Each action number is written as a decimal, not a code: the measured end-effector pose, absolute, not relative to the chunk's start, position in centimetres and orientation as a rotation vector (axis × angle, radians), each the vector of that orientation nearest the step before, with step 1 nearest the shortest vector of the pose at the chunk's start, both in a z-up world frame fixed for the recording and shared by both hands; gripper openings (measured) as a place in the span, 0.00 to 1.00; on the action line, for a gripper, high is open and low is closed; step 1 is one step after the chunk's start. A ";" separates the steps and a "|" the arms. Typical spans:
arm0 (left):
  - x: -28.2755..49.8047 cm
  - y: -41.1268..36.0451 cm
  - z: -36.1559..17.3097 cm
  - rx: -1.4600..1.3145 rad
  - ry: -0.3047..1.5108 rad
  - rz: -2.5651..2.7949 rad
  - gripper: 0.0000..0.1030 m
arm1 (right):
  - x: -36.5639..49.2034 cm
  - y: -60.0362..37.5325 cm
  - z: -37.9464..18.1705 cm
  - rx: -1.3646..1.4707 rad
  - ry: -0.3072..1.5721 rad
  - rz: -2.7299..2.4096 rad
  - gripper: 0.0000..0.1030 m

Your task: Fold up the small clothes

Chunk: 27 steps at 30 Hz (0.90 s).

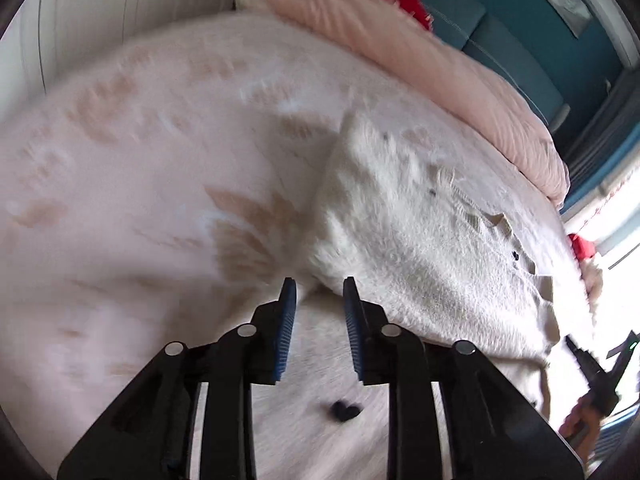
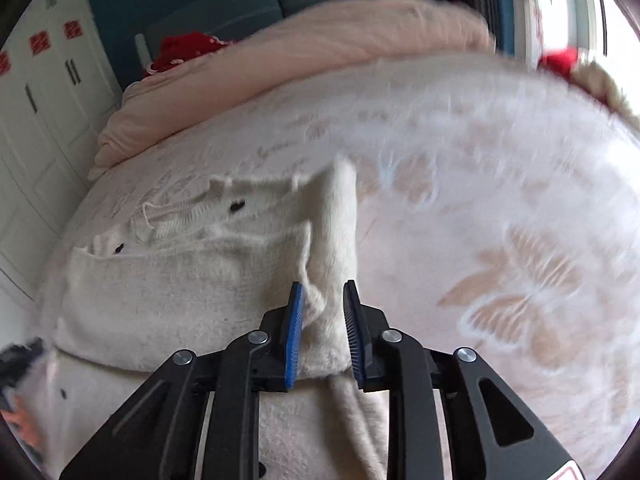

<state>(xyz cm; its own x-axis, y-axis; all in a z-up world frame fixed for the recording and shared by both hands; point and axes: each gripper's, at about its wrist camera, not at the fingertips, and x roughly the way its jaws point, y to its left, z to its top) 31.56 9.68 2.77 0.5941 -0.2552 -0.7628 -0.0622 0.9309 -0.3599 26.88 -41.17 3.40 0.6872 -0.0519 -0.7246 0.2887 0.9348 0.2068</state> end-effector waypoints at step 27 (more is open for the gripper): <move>44.5 0.2 1.1 0.053 0.894 -0.069 0.33 | 36.9 -31.6 0.7 0.284 0.872 0.023 0.02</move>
